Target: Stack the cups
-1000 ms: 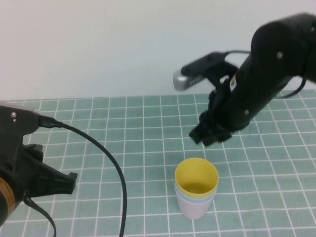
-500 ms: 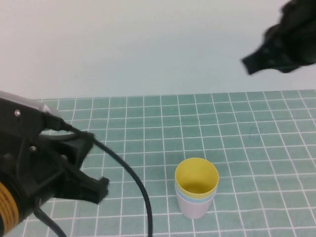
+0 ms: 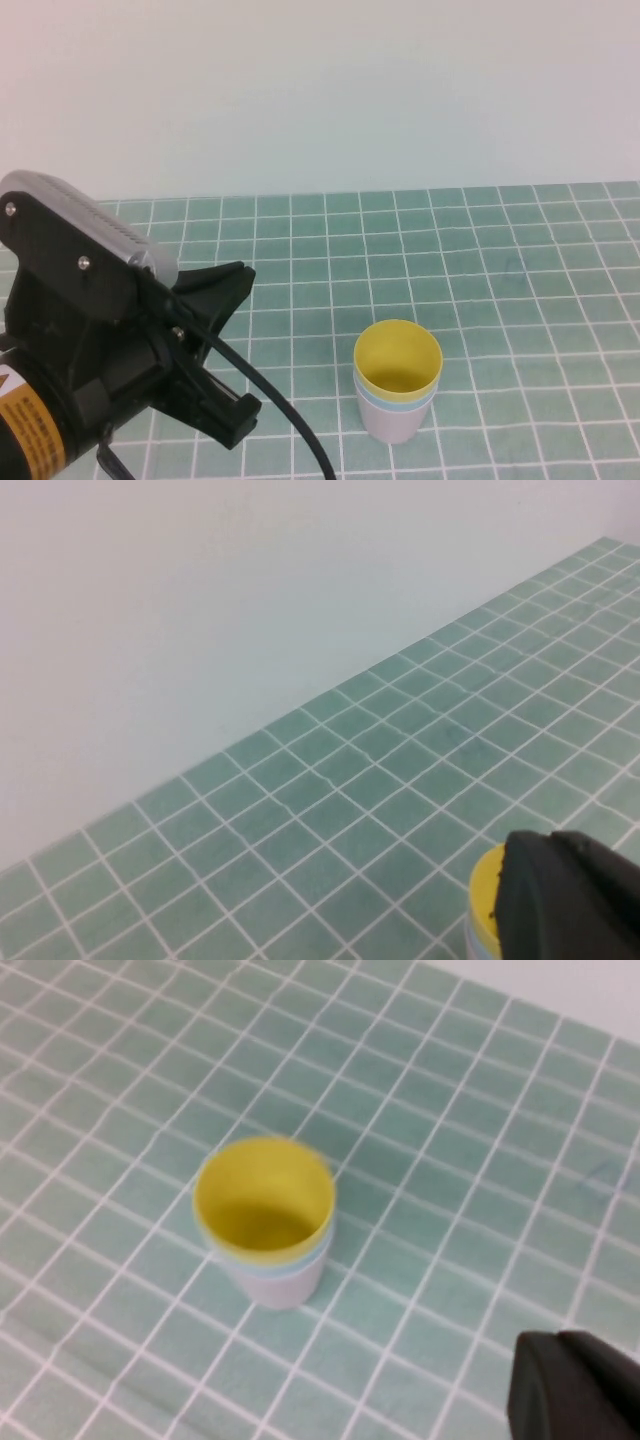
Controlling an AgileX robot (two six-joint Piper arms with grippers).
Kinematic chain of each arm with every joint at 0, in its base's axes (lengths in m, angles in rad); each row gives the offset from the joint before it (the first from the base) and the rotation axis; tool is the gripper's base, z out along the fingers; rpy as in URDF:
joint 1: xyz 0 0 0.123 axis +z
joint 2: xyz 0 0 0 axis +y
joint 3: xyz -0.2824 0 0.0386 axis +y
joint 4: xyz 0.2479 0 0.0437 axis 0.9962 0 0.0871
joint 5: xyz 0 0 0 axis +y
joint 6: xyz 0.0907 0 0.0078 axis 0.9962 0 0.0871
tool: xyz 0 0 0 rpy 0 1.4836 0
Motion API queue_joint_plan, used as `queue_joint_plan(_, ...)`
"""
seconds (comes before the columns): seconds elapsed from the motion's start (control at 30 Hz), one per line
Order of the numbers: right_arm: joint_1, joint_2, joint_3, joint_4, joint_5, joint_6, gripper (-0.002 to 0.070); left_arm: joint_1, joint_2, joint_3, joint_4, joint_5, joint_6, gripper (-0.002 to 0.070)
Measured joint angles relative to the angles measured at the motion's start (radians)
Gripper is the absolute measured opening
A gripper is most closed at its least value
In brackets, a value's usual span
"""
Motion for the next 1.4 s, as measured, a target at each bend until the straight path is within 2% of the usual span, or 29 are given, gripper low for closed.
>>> queue_joint_plan(0.27, 0.000, -0.235, 0.274, 0.036, -0.166, -0.004, -0.0001, 0.000, 0.000, 0.000, 0.014, 0.005, 0.000, -0.0001)
queue_joint_plan(0.47, 0.000, -0.255, 0.319, 0.038, -0.181, -0.004, -0.0001, 0.000, 0.049, 0.000, 0.014, 0.008, 0.000, -0.0001)
queue_joint_plan(0.57, 0.000, -0.257, 0.323, 0.038, -0.181, -0.004, -0.0001, 0.035, 0.047, 0.000, 0.014, -0.005, 0.000, -0.0001)
queue_joint_plan(0.7, 0.000, -0.259, 0.323, 0.041, -0.181, -0.004, -0.0001, 0.160, -0.008, 0.000, 0.014, -0.045, 0.000, -0.0001)
queue_joint_plan(0.87, 0.000, -0.259, 0.323, 0.047, -0.181, -0.004, -0.0001, 0.431, -0.134, 0.000, 0.020, -0.049, 0.000, -0.0001)
queue_joint_plan(1.07, 0.000, -0.259, 0.323, 0.034, -0.181, -0.004, -0.0001, 0.716, -0.322, 0.000, 0.022, 0.104, 0.000, -0.0001)
queue_joint_plan(1.23, -0.027, -0.284, 0.325, -0.071, -0.187, -0.007, -0.0001, 0.816, -0.433, 0.000, 0.022, 0.313, 0.000, -0.0001)
queue_joint_plan(1.4, -0.202, -0.340, 0.334, -0.081, -0.197, -0.011, -0.0001, 0.826, -0.519, 0.000, 0.030, 0.518, 0.000, -0.0001)
